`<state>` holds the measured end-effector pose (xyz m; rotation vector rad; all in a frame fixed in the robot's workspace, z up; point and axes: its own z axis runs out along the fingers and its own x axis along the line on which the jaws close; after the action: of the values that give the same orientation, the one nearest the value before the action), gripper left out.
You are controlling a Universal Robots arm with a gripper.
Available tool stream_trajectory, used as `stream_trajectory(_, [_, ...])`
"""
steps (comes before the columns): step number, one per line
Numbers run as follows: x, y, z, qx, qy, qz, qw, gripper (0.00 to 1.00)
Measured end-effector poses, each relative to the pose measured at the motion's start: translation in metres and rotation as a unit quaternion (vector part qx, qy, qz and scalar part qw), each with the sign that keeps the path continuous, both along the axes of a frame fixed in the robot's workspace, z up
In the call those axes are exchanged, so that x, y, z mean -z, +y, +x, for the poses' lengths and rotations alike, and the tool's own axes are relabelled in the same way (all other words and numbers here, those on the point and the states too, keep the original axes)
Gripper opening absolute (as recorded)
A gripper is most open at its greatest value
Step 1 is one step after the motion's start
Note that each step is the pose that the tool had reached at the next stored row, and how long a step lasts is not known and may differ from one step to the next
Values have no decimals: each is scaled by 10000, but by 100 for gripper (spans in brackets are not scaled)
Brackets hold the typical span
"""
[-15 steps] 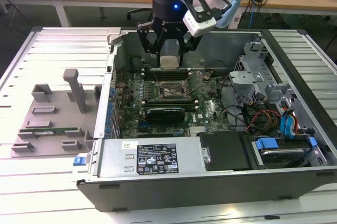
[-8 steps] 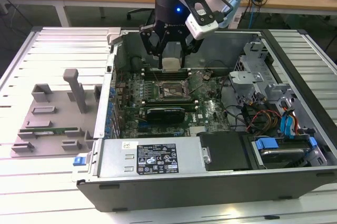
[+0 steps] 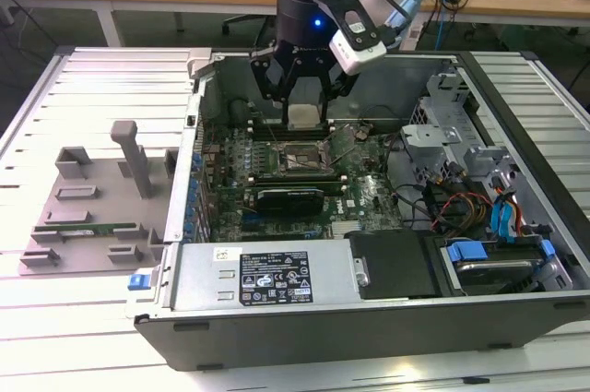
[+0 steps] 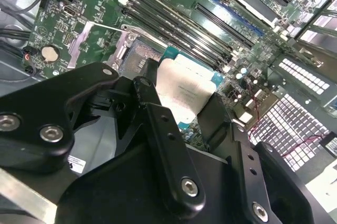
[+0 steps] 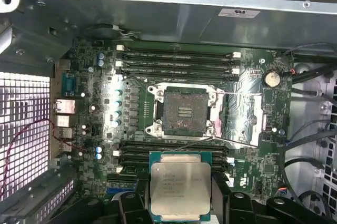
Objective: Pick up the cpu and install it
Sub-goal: 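Pick up the cpu and move it towards the insertion slot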
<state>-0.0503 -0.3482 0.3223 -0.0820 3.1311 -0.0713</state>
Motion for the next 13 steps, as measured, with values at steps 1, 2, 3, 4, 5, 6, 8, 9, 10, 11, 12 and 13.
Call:
stream_trajectory(1, [7, 1, 7, 0, 0, 0, 10000, 55])
stream_trajectory(2, [12, 1, 12, 0, 0, -1, 10000, 55])
stream_trajectory(3, [19, 2, 20, 0, 1, -1, 10000, 55])
stream_trajectory(4, [24, 3, 26, 0, 1, -1, 10000, 55])
stream_trajectory(5, [33, 4, 35, 0, 1, -1, 10000, 55])
stream_trajectory(6, [40, 5, 41, 0, 1, -1, 10000, 55])
stream_trajectory(8, [52, 7, 52, 0, 1, -1, 10000, 55])
stream_trajectory(9, [58, 8, 58, 0, 1, -2, 10000, 55])
stream_trajectory(10, [65, 10, 66, 0, 1, -3, 10000, 55])
stream_trajectory(11, [71, 11, 72, 0, 1, -3, 10000, 55])
stream_trajectory(12, [79, 13, 80, 0, 1, -4, 10000, 55])
stream_trajectory(13, [86, 15, 88, 0, 1, -5, 10000, 55])
